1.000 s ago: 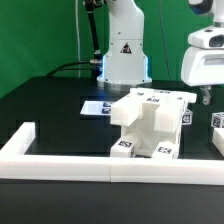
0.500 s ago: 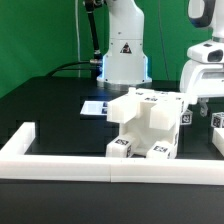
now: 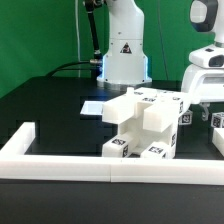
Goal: Assemble chair
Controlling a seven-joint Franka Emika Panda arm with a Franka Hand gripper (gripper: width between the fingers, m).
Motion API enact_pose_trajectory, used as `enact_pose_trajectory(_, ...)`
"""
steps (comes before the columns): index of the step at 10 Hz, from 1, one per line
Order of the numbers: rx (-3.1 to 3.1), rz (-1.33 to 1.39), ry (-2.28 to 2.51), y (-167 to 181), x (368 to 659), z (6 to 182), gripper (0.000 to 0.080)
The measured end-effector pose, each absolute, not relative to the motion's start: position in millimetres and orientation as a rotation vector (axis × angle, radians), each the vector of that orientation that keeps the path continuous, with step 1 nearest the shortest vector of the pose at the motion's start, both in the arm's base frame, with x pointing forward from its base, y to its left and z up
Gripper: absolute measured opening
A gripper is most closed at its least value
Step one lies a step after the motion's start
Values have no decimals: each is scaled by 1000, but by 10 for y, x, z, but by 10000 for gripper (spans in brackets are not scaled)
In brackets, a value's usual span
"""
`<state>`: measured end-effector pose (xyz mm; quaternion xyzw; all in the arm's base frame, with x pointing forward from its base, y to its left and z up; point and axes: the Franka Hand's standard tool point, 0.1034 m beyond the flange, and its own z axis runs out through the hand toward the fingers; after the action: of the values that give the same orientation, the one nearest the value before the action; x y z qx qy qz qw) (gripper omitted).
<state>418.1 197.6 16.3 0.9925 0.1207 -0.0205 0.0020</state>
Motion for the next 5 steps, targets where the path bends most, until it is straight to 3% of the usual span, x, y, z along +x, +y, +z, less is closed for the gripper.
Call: enact_pose_trajectory(5, 3110, -77, 373, 1957, 4149, 123, 649)
